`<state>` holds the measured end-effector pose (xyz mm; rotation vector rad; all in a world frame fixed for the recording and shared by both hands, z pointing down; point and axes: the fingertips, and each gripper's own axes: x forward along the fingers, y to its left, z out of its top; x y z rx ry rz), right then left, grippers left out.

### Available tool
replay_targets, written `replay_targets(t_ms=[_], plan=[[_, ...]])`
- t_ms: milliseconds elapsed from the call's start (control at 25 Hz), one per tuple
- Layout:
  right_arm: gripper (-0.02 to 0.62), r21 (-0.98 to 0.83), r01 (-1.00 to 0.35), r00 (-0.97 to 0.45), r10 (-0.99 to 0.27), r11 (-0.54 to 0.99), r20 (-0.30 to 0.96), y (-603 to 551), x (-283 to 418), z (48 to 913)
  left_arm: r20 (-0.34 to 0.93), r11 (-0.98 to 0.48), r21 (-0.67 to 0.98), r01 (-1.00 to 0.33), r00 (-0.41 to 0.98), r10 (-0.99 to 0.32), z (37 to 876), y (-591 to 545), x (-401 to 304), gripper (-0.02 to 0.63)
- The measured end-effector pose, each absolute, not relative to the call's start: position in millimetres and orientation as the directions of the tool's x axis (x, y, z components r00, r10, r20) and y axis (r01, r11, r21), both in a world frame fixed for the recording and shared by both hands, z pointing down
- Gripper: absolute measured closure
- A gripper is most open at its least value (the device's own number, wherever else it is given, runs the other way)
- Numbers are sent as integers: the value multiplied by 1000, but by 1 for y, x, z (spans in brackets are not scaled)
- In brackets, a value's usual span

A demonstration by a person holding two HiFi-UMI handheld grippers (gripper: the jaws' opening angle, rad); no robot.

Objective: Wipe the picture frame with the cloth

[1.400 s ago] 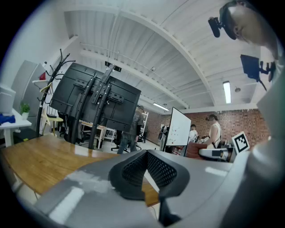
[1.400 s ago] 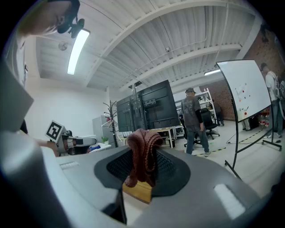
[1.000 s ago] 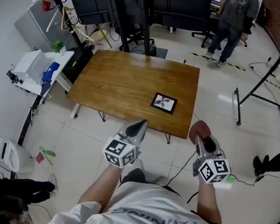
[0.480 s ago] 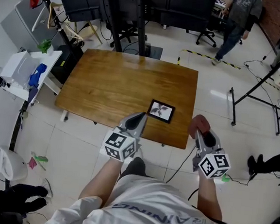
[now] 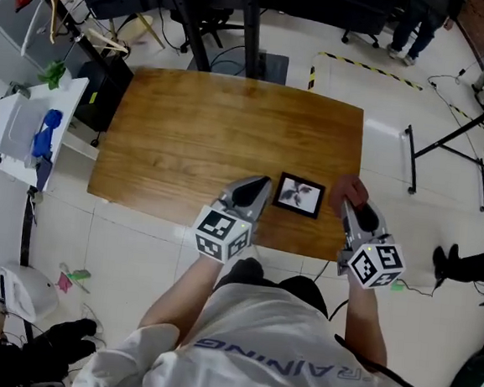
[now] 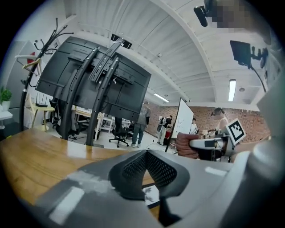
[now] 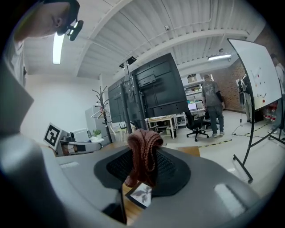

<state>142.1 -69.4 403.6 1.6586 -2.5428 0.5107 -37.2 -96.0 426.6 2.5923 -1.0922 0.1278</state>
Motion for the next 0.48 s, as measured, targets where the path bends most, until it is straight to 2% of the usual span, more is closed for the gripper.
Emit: replay_targets(t_ms=[480], plan=[[476, -296, -857, -506, -794, 421, 336, -120, 106, 464, 381, -654, 293, -697, 713, -589, 537, -99, -1, 603]])
